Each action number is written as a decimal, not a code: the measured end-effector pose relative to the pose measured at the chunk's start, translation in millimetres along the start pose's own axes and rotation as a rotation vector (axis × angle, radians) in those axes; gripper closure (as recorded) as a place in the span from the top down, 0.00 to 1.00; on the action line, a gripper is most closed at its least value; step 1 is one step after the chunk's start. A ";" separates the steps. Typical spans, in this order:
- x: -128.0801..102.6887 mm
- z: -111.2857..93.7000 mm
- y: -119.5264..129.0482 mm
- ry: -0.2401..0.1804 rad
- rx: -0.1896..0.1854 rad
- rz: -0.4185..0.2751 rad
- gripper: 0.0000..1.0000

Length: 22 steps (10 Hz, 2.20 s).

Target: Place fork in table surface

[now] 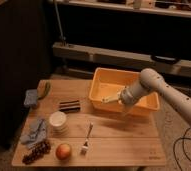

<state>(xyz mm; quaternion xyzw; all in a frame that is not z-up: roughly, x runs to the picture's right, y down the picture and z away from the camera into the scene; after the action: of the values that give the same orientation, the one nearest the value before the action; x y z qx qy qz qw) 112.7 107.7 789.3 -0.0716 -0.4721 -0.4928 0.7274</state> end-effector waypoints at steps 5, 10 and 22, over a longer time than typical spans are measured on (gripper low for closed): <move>0.0 0.0 0.1 0.000 0.000 0.000 0.80; -13.6 -6.9 -5.3 0.065 -0.022 -0.029 0.80; -97.2 50.5 -57.3 0.253 -0.322 -0.271 0.80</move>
<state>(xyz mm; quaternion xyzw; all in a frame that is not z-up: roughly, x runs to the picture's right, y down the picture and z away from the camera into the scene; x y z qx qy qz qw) 29.9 170.7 722.4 -0.0604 -0.2979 -0.6599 0.6871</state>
